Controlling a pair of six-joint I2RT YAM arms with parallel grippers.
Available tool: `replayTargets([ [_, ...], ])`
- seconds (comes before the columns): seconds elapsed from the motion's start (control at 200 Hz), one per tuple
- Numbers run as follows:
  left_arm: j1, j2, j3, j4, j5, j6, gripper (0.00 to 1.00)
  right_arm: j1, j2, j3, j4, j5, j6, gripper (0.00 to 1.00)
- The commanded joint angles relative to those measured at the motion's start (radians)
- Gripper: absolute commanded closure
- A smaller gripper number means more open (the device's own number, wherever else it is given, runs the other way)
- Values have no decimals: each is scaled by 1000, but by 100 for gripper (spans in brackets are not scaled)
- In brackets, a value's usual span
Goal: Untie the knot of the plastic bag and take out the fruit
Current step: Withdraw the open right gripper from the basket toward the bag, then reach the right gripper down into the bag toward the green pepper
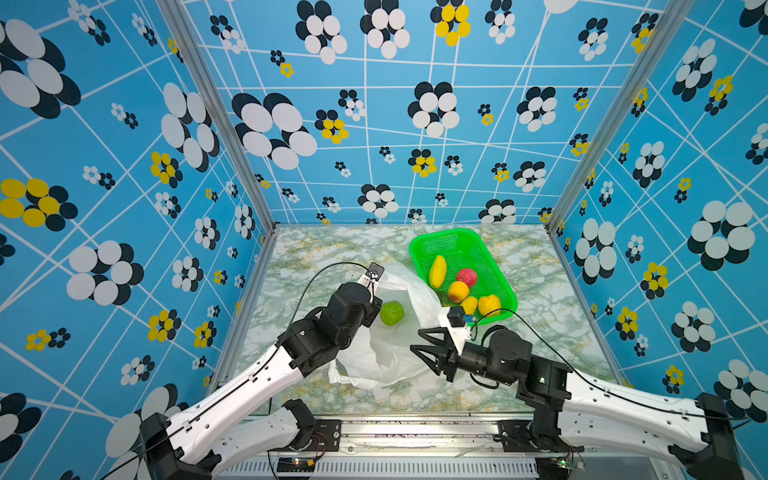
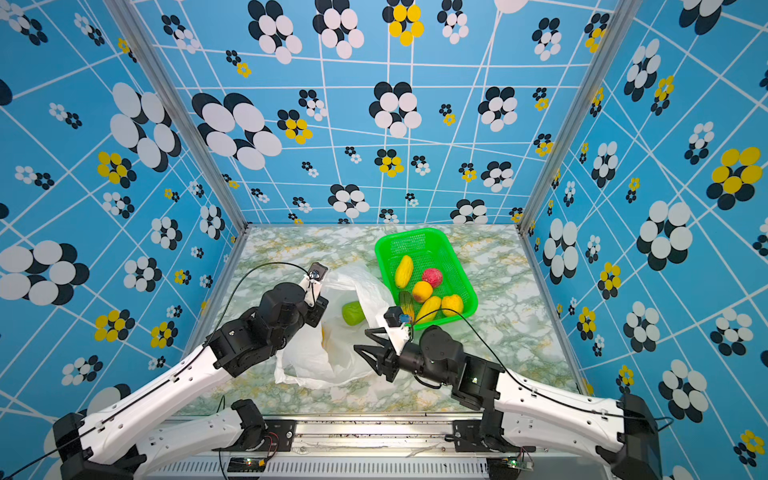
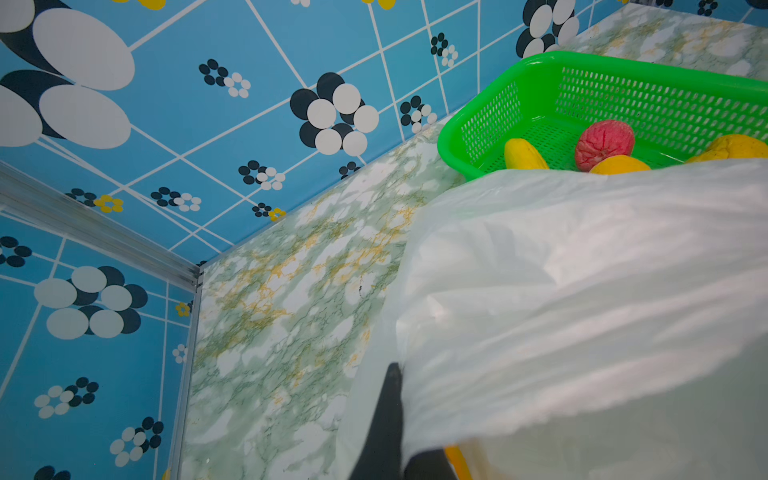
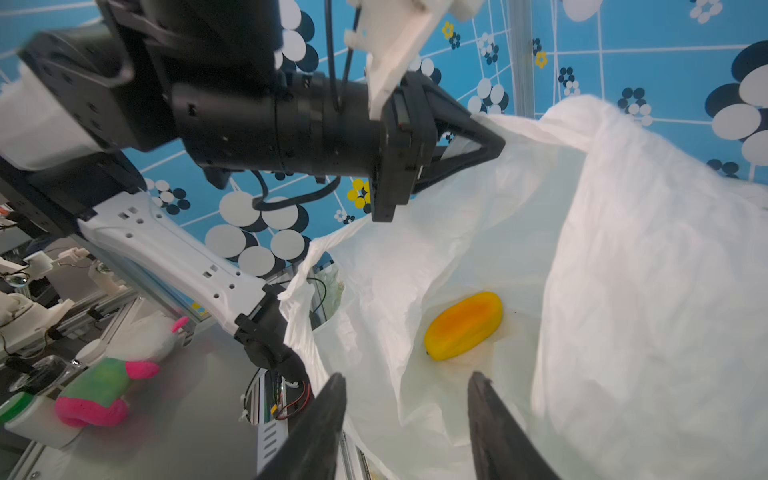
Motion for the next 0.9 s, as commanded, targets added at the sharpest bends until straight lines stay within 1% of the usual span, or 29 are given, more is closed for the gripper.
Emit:
replayTargets([
  [0.0,12,10,47,-16,23,-22,100,28,107,72,28,83,-32,53],
  [0.065,12,14,55,-27,17,-27,100,57,141,93,19,112,-53,53],
  [0.12,14,14,57,-28,17,-31,100,85,154,100,20,147,-79,50],
  [0.235,19,13,58,-25,17,-37,100,135,183,117,15,202,-108,49],
  [0.37,28,12,64,-22,34,-47,100,192,267,147,36,224,-124,49],
  [0.44,30,8,66,-22,40,-51,100,213,325,166,39,251,-125,51],
  [0.56,32,-2,65,-23,43,-58,100,216,401,145,109,280,-97,53],
  [0.675,33,-9,58,-18,52,-63,100,213,474,127,183,361,-78,53],
  [0.795,31,-11,52,-20,58,-66,100,179,551,156,173,431,-28,57],
  [0.855,33,-13,49,-18,61,-68,100,149,583,162,173,452,16,57],
  [0.895,33,-16,47,-19,62,-69,100,133,607,167,171,462,47,54],
])
